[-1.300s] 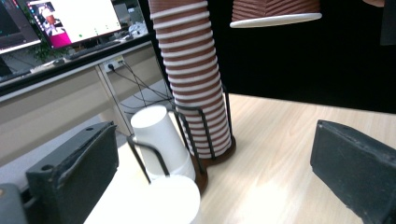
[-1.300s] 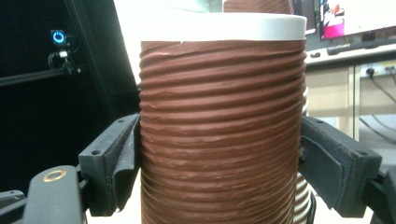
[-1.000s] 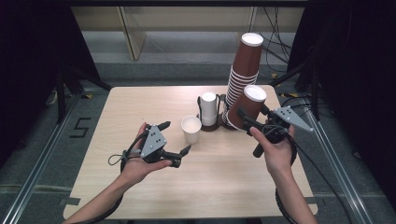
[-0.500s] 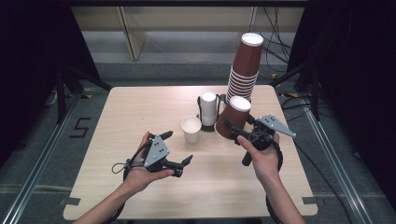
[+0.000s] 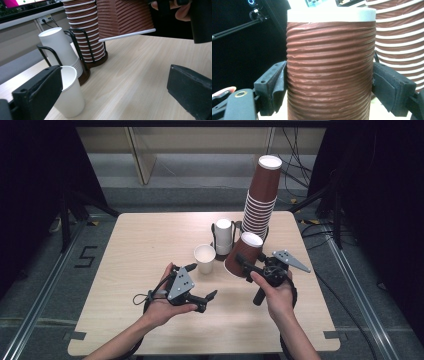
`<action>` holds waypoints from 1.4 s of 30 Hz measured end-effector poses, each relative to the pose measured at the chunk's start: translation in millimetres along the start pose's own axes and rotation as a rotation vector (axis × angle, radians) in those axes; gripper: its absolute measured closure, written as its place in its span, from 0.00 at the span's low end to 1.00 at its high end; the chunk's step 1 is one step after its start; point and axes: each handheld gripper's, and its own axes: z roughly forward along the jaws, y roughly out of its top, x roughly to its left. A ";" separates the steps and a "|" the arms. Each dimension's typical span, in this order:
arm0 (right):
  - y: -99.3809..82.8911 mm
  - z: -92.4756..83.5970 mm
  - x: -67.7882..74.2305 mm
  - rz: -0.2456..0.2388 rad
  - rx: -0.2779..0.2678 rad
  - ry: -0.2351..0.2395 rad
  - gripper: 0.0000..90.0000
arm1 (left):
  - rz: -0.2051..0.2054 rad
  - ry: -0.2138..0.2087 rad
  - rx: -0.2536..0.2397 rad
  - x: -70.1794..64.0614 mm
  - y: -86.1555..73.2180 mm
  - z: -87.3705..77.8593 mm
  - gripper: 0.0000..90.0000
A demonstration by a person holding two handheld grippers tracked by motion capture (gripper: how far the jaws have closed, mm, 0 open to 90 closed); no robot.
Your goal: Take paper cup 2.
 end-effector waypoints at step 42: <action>-33.6 -3.5 8.6 0.127 0.080 0.075 0.21 | -0.039 -0.100 0.027 -20.0 4.0 41.7 0.00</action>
